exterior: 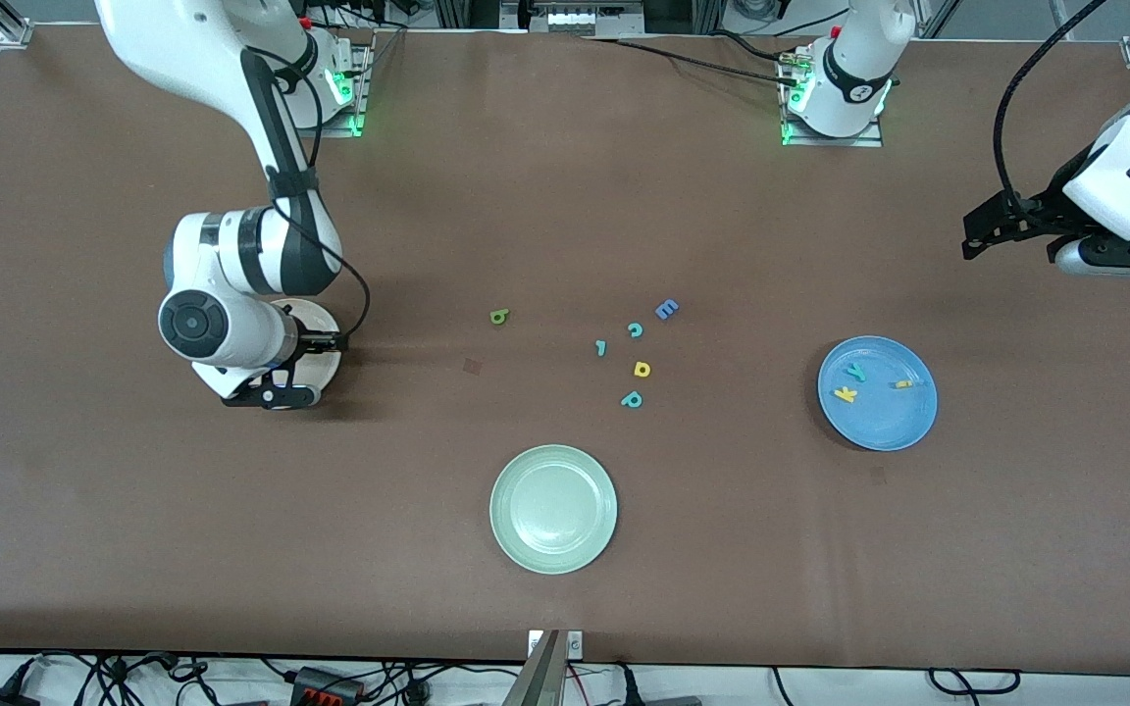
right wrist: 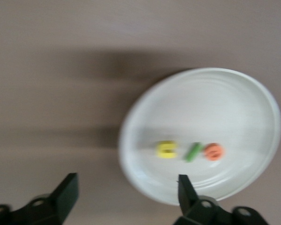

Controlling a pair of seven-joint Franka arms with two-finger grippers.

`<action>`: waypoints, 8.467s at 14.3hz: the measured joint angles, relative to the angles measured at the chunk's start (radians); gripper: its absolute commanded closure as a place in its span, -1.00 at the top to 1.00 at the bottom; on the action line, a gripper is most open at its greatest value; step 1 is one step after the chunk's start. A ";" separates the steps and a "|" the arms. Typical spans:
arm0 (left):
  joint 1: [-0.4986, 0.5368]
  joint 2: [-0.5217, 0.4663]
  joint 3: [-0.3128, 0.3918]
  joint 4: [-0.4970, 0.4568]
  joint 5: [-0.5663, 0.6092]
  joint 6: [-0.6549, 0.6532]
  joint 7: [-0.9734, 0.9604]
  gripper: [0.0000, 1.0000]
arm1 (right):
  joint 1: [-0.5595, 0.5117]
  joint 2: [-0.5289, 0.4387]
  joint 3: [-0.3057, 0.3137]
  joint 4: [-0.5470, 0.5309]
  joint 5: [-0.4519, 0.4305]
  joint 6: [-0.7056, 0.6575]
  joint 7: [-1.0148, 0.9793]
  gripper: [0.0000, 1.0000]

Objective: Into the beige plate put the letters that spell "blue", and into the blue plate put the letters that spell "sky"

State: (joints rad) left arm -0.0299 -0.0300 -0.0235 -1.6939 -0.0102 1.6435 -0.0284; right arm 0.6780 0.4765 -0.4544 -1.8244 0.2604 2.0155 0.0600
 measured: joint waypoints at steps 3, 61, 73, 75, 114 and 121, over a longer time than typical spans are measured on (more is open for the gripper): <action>-0.003 0.002 0.000 0.007 0.000 0.000 0.000 1.00 | 0.138 -0.009 0.010 0.009 0.081 0.031 0.064 1.00; -0.012 0.023 -0.004 0.040 0.000 -0.010 0.000 1.00 | 0.302 0.182 -0.414 -0.052 0.184 -0.121 -0.249 -0.72; -0.014 0.024 -0.004 0.040 0.000 -0.013 0.000 1.00 | 0.262 0.184 -0.420 -0.107 0.264 -0.110 -0.349 1.00; -0.014 0.024 -0.004 0.040 0.000 -0.013 0.000 1.00 | 0.262 0.183 -0.442 -0.074 0.269 -0.127 -0.337 1.00; -0.015 0.024 -0.004 0.042 -0.001 -0.019 -0.001 1.00 | -0.676 -0.309 0.375 0.407 -0.209 -0.402 -0.081 1.00; -0.015 0.024 -0.004 0.042 -0.001 -0.019 -0.001 1.00 | -0.676 -0.375 0.376 0.251 -0.228 -0.336 -0.081 1.00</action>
State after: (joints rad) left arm -0.0446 -0.0059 -0.0271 -1.6514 -0.0115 1.6244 -0.0290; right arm 0.0022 0.1014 -0.0779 -1.5732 0.0323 1.6791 -0.0211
